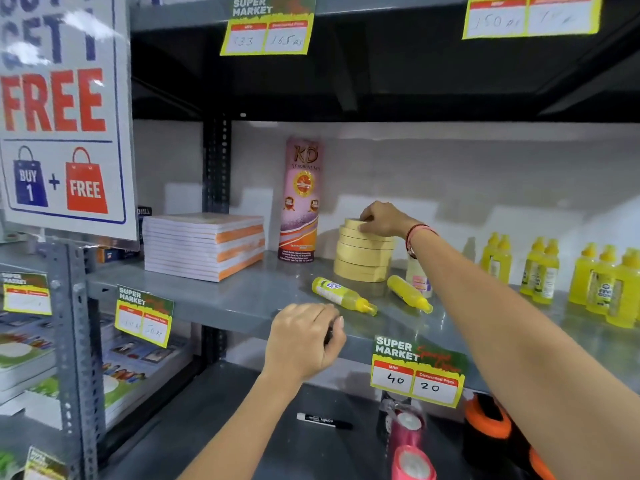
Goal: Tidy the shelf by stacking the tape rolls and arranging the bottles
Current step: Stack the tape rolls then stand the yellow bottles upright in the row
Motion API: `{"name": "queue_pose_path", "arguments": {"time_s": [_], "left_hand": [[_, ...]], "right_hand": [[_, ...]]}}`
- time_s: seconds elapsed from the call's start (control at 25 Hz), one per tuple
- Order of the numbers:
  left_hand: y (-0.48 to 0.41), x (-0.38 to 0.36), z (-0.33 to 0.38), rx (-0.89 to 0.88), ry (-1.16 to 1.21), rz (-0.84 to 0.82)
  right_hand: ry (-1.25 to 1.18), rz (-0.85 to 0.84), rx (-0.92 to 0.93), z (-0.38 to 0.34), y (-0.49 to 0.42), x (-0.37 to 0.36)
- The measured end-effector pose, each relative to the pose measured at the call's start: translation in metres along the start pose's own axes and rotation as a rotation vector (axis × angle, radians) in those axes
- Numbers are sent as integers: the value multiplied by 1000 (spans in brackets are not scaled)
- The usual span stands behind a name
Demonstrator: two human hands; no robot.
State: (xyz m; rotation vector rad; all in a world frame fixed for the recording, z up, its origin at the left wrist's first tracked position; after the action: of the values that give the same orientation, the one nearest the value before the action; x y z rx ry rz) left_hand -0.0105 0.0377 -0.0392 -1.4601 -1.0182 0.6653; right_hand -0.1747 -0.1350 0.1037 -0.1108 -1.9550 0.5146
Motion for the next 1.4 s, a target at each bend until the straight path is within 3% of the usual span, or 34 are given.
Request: {"name": "queue_pose_path", "arguments": {"time_s": [0.32, 0.56, 0.84, 1.12, 1.2, 1.32, 1.4], "left_hand": [[1, -4, -2, 2, 11, -30], [1, -4, -2, 5, 4, -39], [2, -5, -2, -1, 0, -39], [2, -6, -3, 0, 0, -40], [2, -5, -3, 6, -1, -36], [2, -4, -3, 13, 6, -40], [1, -3, -2, 16, 5, -47]], "right_hand": [[-90, 53, 16, -4, -3, -3], [0, 66, -105, 6, -9, -9], [159, -159, -150, -1, -20, -14], [228, -182, -143, -3, -24, -18], [251, -111, -115, -8, -21, -17], [151, 142, 60, -39, -5, 6], [40, 56, 240, -69, 15, 7]]}}
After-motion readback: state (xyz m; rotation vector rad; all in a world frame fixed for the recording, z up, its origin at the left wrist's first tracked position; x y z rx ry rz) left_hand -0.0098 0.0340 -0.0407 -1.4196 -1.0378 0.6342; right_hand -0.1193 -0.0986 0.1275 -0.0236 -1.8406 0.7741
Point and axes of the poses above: each hand's wrist, its own y-axis away from the middle knuckle, its own x-axis out of the back of the hand, z = x × y, the point moved 6 cm from there along -y, towards the middle knuckle, and after that the axes turned 10 degrees about -y, right-handed, at the moved point
